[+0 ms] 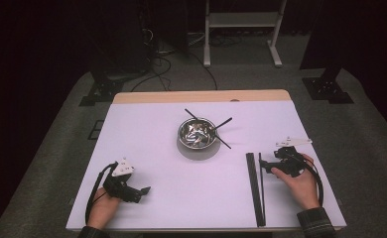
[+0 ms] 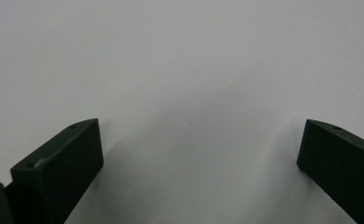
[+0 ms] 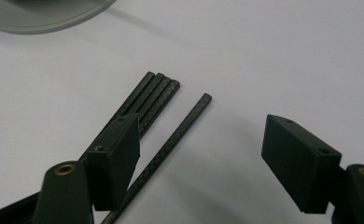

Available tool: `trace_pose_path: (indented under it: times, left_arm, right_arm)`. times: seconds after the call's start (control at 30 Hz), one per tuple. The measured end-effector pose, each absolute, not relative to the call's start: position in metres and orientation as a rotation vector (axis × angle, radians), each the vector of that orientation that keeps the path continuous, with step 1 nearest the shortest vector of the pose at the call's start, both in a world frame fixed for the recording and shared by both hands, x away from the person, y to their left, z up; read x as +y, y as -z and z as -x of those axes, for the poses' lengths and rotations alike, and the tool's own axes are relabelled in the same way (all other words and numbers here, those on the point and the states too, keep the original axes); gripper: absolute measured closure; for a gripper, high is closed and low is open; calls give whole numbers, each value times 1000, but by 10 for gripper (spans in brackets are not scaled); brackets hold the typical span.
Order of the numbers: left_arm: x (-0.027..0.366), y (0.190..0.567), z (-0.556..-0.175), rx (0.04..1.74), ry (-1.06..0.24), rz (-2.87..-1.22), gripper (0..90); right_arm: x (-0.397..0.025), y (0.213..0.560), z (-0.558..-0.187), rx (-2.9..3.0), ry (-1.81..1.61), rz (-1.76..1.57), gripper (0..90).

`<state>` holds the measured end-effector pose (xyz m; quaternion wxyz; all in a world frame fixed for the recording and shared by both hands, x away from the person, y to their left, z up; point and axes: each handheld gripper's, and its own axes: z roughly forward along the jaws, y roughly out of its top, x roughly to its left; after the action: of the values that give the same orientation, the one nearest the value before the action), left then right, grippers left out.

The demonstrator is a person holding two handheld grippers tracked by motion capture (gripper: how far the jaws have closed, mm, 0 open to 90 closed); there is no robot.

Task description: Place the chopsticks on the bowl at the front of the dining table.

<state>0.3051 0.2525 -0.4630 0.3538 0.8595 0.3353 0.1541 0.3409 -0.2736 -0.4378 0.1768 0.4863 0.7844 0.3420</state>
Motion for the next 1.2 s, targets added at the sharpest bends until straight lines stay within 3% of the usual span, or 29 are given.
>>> trace_pose_path:
  times: [1.2]
  left_arm:
    - [252,463,-305,868,-398,-2222,0]
  right_arm:
    - [-276,438,-268,2273,-1032,-1330,266]
